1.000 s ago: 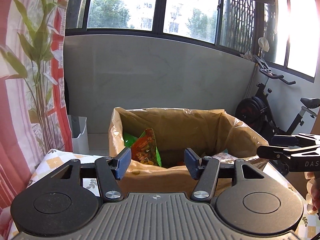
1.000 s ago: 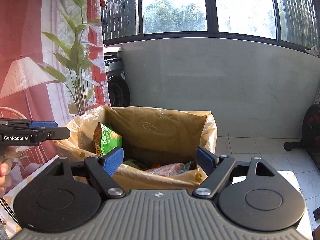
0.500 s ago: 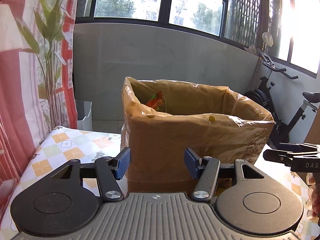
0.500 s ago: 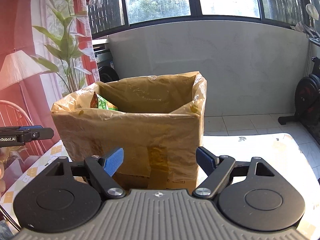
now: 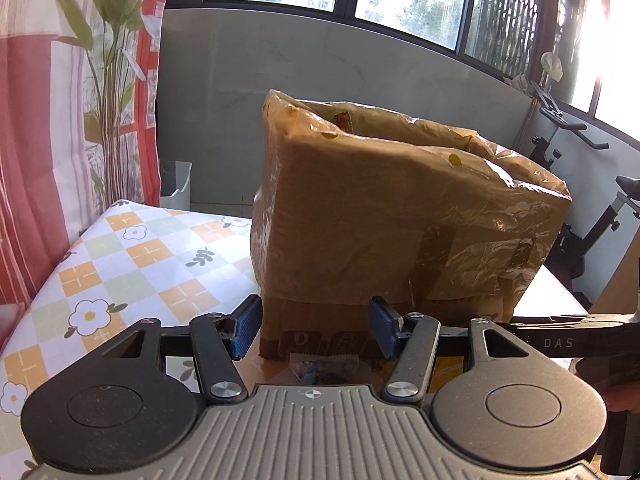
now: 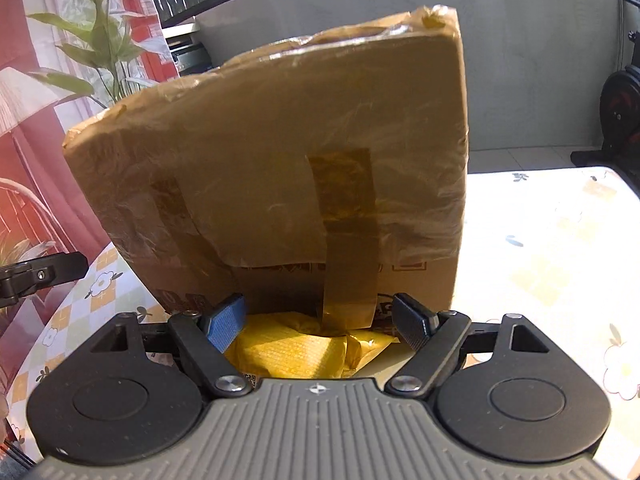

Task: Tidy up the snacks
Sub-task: 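Move both tools back down to the snack pile beside the box, then grasp the yellow chip bag with the right tool while the left tool grasps a yellow candy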

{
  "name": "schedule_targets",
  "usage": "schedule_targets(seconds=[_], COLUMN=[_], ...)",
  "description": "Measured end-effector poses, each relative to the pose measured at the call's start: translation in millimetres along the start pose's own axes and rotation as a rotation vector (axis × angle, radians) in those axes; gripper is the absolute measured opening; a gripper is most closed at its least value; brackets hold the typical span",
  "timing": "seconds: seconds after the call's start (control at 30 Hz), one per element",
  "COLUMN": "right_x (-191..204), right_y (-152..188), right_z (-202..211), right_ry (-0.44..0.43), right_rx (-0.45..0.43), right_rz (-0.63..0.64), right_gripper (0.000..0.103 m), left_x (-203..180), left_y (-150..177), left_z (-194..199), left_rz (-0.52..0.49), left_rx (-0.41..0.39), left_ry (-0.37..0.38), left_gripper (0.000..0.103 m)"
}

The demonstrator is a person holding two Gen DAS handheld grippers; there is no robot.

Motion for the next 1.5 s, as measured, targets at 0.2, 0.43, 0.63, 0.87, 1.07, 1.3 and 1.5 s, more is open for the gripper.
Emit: schedule_targets(seconds=[0.2,0.43,0.63,0.87,1.07,1.3,1.5], right_x=[-3.0,6.9,15.9,5.7,-25.1,-35.4,-38.4], right_y=[22.9,32.5,30.6,45.9,61.3,66.9,67.5], right_z=[-4.6,-3.1,13.6,57.1,78.7,78.3,73.9], right_ry=[-0.072,-0.162,-0.168,-0.136,-0.05,-0.017,-0.046], right_rx=[0.054,0.074,0.036,-0.028,-0.052,-0.04,-0.035], right_rz=[-0.069,-0.077,-0.018,0.002,-0.075,-0.042,-0.046], right_gripper=[0.092,0.075,0.06,0.059,0.059,0.059,0.061], left_x=[-0.5,2.6,5.0,-7.3,-21.0,-33.7,-36.1], left_y=[13.5,23.1,31.7,55.8,79.2,87.6,91.0], left_z=[-6.7,-7.6,-1.7,4.1,0.7,-2.5,-5.8], left_rz=[0.01,0.025,0.032,0.003,0.0,-0.015,-0.013], left_rx=[0.031,0.053,0.061,0.084,0.131,0.143,0.165], left_ry=[0.009,0.009,0.021,0.072,0.098,0.122,0.116], left_gripper=[0.061,0.061,0.061,0.059,0.053,0.052,0.05])
Point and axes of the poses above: each gripper's, at about its wrist camera, not at the fingertips, and z roughly against the way its jaws point, x to its left, y to its underside, the point moved 6 cm from there along -z, roughly the way its jaws point
